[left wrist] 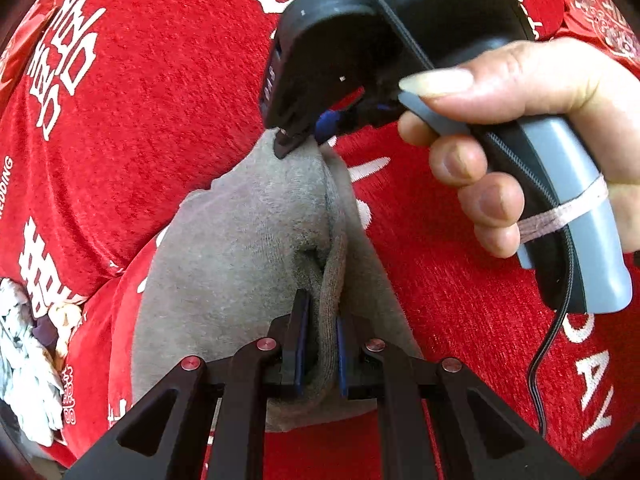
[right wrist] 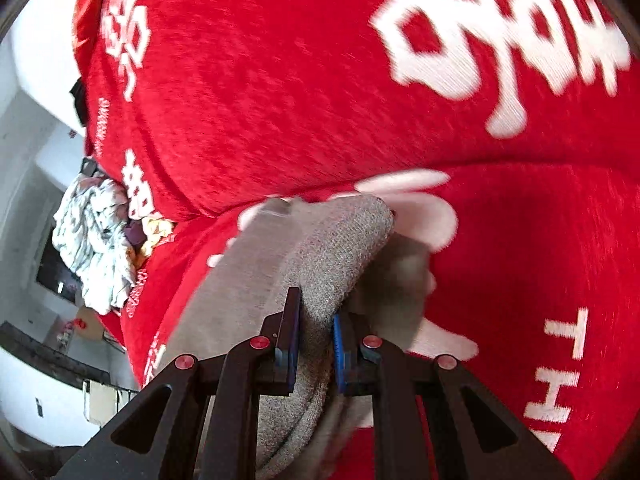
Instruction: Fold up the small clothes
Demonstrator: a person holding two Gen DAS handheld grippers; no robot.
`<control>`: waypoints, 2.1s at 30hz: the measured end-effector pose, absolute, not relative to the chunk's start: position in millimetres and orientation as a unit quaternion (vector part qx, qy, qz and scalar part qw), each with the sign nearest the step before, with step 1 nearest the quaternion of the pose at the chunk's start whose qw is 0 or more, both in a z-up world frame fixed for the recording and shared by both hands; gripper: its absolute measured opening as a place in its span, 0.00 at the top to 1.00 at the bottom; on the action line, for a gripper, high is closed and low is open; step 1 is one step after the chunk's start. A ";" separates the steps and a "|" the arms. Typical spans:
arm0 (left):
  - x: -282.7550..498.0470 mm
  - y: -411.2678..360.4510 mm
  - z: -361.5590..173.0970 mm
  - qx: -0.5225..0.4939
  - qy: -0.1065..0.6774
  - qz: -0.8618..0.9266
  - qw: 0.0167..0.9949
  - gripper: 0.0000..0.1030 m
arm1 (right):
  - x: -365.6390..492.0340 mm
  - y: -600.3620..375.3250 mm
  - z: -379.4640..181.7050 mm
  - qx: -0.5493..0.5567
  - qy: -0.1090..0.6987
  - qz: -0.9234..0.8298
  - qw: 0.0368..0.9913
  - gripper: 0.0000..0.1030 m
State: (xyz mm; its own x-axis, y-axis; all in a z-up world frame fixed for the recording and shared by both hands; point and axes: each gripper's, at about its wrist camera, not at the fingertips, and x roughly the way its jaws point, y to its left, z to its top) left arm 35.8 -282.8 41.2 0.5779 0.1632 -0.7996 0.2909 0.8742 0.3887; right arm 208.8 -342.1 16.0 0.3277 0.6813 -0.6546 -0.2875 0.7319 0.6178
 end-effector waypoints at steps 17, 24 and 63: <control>5.6 -199.2 100.4 0.099 0.420 -0.120 0.894 0.11 | 170.5 -371.2 46.0 0.225 0.478 0.270 0.805 0.39; 42.5 -112.3 99.5 -0.062 0.460 -0.086 0.881 0.11 | 127.7 -343.3 53.0 0.276 0.445 0.360 0.772 0.39; 61.4 -62.9 76.7 -0.048 0.498 -0.017 0.866 0.11 | 26.5 -311.9 78.2 0.155 0.399 0.255 0.867 0.38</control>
State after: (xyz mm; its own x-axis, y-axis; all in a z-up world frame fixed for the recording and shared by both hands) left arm 61.4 -62.9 76.7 0.5041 -0.0783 -0.8601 -0.0180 0.9947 -0.1011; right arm 26.5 -311.9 78.2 0.5511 0.5657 -0.6134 -0.3179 0.8220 0.4725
